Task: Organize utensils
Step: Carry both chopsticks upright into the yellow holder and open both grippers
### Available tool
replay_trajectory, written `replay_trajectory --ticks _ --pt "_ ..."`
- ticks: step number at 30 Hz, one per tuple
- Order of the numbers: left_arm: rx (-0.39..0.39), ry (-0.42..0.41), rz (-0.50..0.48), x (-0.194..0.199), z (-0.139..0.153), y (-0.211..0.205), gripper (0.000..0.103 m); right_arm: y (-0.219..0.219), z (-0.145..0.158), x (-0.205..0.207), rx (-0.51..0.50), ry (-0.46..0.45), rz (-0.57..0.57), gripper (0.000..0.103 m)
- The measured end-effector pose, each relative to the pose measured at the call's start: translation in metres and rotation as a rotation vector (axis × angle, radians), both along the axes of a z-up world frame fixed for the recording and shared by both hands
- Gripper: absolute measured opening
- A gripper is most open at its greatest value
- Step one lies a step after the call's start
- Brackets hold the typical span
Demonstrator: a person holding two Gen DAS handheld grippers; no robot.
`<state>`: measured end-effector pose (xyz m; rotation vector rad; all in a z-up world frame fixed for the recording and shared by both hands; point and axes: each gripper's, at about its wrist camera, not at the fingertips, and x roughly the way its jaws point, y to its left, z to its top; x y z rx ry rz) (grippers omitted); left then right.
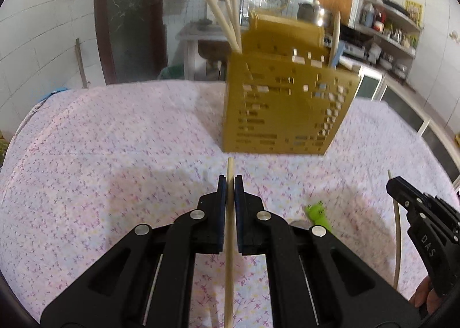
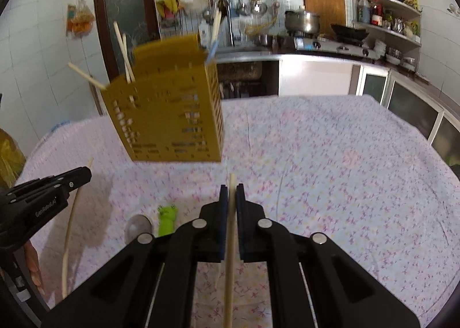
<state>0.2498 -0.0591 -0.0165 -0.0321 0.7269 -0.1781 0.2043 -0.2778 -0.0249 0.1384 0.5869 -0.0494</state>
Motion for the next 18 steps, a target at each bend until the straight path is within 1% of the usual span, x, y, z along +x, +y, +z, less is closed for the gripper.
replay_trajectory --ticks 4,7,10,12,18 --pt "-0.011 -0.069 0.015 -0.008 0.016 0.006 0.004 -0.001 0.014 -0.012 -0.010 -0.084 -0.019 0.006" --pt "-0.027 -0.142 0.019 -0.018 0.032 0.010 0.004 -0.001 0.026 -0.023 -0.018 -0.161 -0.035 0.006" --pt "-0.023 -0.206 0.026 -0.029 0.041 0.008 0.004 -0.002 0.036 -0.034 -0.028 -0.233 -0.048 0.006" --pt "-0.014 -0.256 0.029 -0.038 0.050 0.006 0.004 -0.003 0.041 -0.040 -0.024 -0.266 -0.054 0.006" --pt "-0.030 -0.328 0.029 -0.053 0.065 0.007 0.004 -0.007 0.052 -0.054 -0.023 -0.331 -0.060 0.006"
